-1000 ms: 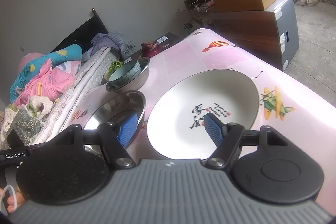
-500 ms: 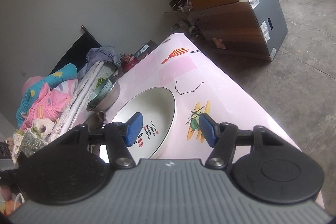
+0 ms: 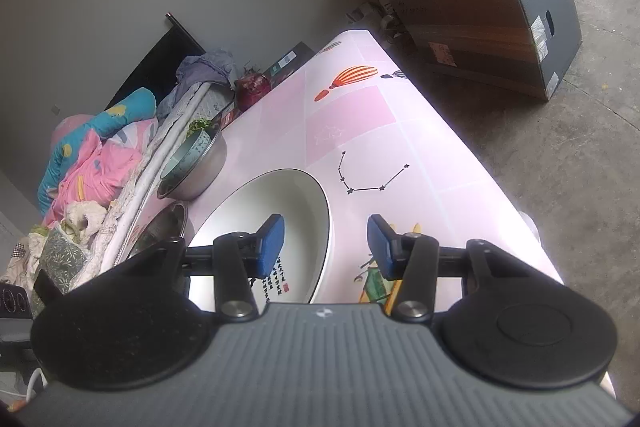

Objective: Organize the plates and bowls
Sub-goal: 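Move both tools toward the white plate with Chinese characters, then close the left tool on the white plate rim while the right tool grips the opposite rim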

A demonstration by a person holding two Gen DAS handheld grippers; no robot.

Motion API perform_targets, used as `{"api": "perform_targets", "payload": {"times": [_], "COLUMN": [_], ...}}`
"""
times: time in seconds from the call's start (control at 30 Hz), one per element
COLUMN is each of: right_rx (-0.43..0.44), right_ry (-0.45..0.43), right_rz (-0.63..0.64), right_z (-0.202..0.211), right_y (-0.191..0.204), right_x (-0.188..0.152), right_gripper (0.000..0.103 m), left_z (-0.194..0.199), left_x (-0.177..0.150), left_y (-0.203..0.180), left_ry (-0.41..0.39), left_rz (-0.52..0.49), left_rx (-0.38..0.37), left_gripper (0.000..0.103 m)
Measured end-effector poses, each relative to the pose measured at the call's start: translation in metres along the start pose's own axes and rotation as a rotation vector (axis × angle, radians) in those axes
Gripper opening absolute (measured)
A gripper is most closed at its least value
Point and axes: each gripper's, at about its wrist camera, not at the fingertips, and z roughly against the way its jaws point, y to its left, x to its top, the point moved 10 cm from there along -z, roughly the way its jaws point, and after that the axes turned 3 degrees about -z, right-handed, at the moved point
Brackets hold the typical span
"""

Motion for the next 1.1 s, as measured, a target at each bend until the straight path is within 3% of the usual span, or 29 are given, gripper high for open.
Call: {"api": "perform_targets", "payload": {"times": [0.27, 0.7, 1.1], "right_rx": [0.031, -0.004, -0.045], "right_ry": [0.075, 0.110, 0.133], "right_rz": [0.013, 0.029, 0.007], "right_z": [-0.021, -0.004, 0.041], "right_y": [0.013, 0.024, 0.045], "right_x": [-0.012, -0.036, -0.095], "right_gripper": [0.044, 0.046, 0.047], "left_z": [-0.007, 0.001, 0.037], "left_x": [-0.002, -0.010, -0.044], "left_y": [0.005, 0.007, 0.013], "left_ry": [0.004, 0.021, 0.060], "left_rz": [0.021, 0.012, -0.004], "left_rx": [0.011, -0.005, -0.058], "left_gripper": [0.032, 0.032, 0.032]}}
